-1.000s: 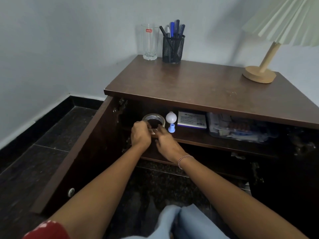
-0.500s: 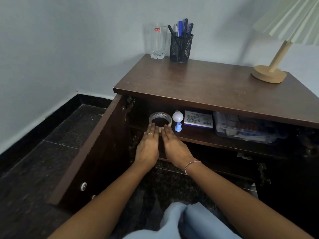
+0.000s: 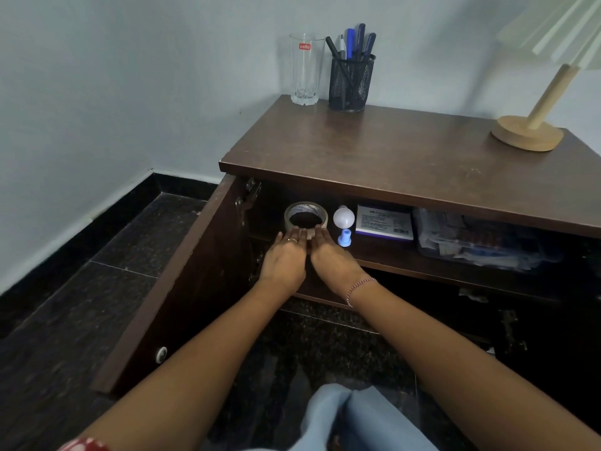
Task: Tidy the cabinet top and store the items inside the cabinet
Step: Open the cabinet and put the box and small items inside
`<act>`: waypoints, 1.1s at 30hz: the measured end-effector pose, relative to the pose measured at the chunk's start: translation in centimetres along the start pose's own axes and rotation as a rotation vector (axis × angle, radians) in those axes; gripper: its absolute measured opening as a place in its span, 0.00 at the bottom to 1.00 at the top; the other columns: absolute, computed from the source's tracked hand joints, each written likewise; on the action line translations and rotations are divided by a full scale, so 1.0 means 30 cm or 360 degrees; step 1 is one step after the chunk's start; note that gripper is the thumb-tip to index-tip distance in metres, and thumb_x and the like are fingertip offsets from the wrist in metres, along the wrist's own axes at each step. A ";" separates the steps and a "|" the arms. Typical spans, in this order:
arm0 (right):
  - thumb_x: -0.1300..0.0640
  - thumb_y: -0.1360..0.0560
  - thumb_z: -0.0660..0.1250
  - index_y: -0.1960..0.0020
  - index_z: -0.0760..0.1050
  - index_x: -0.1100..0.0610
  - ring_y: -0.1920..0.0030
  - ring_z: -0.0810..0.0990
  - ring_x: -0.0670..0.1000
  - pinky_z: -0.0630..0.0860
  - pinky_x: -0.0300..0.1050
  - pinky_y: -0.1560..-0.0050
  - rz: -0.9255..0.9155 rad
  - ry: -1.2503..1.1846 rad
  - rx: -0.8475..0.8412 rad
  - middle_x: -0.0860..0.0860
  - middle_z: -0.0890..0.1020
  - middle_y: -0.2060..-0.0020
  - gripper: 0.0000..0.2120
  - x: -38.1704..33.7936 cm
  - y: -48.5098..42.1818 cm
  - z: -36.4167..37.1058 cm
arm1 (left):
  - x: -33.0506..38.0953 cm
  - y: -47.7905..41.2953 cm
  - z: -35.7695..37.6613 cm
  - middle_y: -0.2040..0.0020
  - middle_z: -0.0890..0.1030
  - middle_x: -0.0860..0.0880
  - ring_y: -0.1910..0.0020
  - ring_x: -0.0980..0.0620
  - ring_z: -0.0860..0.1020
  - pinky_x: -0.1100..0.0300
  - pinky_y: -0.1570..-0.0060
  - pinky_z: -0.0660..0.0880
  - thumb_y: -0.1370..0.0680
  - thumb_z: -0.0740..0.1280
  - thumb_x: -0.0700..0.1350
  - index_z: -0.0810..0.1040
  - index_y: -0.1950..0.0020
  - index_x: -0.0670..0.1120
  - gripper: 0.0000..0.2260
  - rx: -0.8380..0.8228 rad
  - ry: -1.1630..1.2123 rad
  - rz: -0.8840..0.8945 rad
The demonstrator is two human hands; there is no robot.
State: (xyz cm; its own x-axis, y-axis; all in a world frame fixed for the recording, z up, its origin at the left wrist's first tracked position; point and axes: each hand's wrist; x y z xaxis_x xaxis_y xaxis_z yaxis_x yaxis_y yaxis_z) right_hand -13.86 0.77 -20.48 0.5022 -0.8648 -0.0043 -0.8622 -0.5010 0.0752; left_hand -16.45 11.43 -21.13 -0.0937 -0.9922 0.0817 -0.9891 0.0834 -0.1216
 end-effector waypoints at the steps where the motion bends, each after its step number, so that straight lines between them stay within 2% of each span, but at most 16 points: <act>1: 0.67 0.19 0.49 0.24 0.44 0.68 0.23 0.48 0.63 0.56 0.54 0.24 -0.0012 0.0028 -0.0016 0.68 0.49 0.25 0.26 0.003 -0.014 -0.001 | 0.000 -0.014 -0.002 0.24 0.61 0.43 0.25 0.49 0.58 0.56 0.25 0.50 0.24 0.61 0.39 0.54 0.24 0.41 0.30 -0.0010 -0.0023 -0.0007; 3: 0.67 0.19 0.48 0.24 0.42 0.67 0.24 0.49 0.64 0.59 0.54 0.25 0.0022 -0.0020 -0.0069 0.70 0.47 0.26 0.26 0.006 -0.038 -0.006 | -0.001 -0.036 -0.007 0.25 0.62 0.43 0.25 0.48 0.60 0.56 0.26 0.50 0.24 0.61 0.40 0.55 0.24 0.41 0.30 -0.0032 -0.0063 -0.0021; 6: 0.67 0.19 0.48 0.24 0.40 0.67 0.26 0.59 0.63 0.65 0.53 0.30 0.0109 -0.0046 -0.0130 0.71 0.46 0.26 0.27 -0.008 -0.064 -0.011 | -0.006 -0.058 -0.014 0.25 0.62 0.44 0.26 0.48 0.62 0.56 0.26 0.54 0.23 0.61 0.42 0.56 0.24 0.43 0.29 -0.0063 -0.0103 -0.0045; 11: 0.66 0.19 0.50 0.25 0.41 0.69 0.29 0.66 0.62 0.67 0.51 0.33 0.0225 -0.0168 -0.0131 0.67 0.54 0.26 0.27 -0.017 -0.088 -0.038 | -0.008 -0.096 -0.058 0.24 0.61 0.45 0.27 0.46 0.64 0.54 0.28 0.59 0.22 0.60 0.43 0.56 0.24 0.44 0.28 -0.0229 -0.0155 -0.0091; 12: 0.66 0.20 0.51 0.25 0.41 0.68 0.29 0.66 0.61 0.67 0.51 0.33 0.0210 -0.0157 -0.0135 0.66 0.52 0.25 0.28 -0.017 -0.087 -0.044 | -0.006 -0.097 -0.071 0.24 0.59 0.45 0.26 0.44 0.62 0.53 0.29 0.60 0.22 0.60 0.44 0.55 0.24 0.44 0.28 -0.0289 -0.0136 -0.0114; 14: 0.67 0.21 0.52 0.24 0.41 0.66 0.26 0.60 0.60 0.64 0.50 0.29 0.0154 -0.0120 -0.0141 0.63 0.45 0.24 0.30 -0.019 -0.074 -0.043 | -0.004 -0.086 -0.093 0.22 0.53 0.45 0.25 0.43 0.59 0.51 0.30 0.62 0.22 0.60 0.44 0.52 0.23 0.44 0.29 -0.0401 -0.0057 -0.0153; 16: 0.68 0.21 0.52 0.23 0.42 0.64 0.23 0.48 0.60 0.62 0.52 0.27 0.0111 -0.0094 -0.0086 0.63 0.41 0.24 0.30 -0.032 -0.052 -0.044 | -0.004 -0.057 -0.107 0.22 0.50 0.46 0.25 0.44 0.58 0.50 0.31 0.63 0.22 0.61 0.44 0.50 0.22 0.45 0.31 -0.0451 0.0022 -0.0160; 19: 0.68 0.20 0.51 0.23 0.44 0.63 0.23 0.40 0.61 0.65 0.51 0.29 0.0049 0.0033 -0.0011 0.64 0.40 0.24 0.28 -0.054 0.013 -0.058 | -0.003 -0.003 -0.130 0.22 0.49 0.45 0.24 0.45 0.55 0.52 0.29 0.59 0.23 0.61 0.44 0.49 0.22 0.44 0.33 -0.0405 0.0096 -0.0138; 22: 0.65 0.20 0.52 0.23 0.44 0.64 0.23 0.40 0.60 0.62 0.49 0.28 0.0024 0.0091 0.0098 0.63 0.42 0.24 0.28 -0.076 0.086 -0.089 | -0.002 0.041 -0.169 0.22 0.48 0.45 0.23 0.47 0.52 0.53 0.27 0.56 0.22 0.61 0.44 0.48 0.22 0.44 0.32 -0.0315 0.0123 -0.0116; 27: 0.61 0.19 0.51 0.24 0.42 0.65 0.22 0.42 0.57 0.47 0.48 0.24 -0.0040 0.0121 0.0259 0.61 0.43 0.23 0.28 -0.106 0.173 -0.168 | 0.000 0.106 -0.257 0.21 0.48 0.45 0.22 0.49 0.48 0.54 0.26 0.51 0.21 0.58 0.46 0.47 0.22 0.42 0.31 -0.0178 0.0088 0.0018; 33: 0.59 0.18 0.51 0.23 0.43 0.63 0.22 0.41 0.54 0.45 0.48 0.23 -0.0042 0.0109 0.0329 0.59 0.43 0.23 0.28 -0.119 0.271 -0.272 | 0.000 0.200 -0.357 0.22 0.49 0.44 0.22 0.49 0.49 0.54 0.25 0.51 0.20 0.58 0.48 0.47 0.22 0.41 0.31 -0.0023 0.0073 0.0071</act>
State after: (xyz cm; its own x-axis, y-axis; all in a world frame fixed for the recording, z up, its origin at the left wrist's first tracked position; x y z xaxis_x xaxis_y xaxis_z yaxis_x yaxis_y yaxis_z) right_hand -22.11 0.06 -11.71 0.5221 -0.8504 0.0648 -0.8405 -0.5260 -0.1304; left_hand -23.60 12.91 -11.27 -0.1427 -0.9822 0.1218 -0.9853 0.1292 -0.1121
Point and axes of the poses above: each hand's wrist, its own y-axis away from the middle knuckle, its own z-axis out of the palm, x = y × z
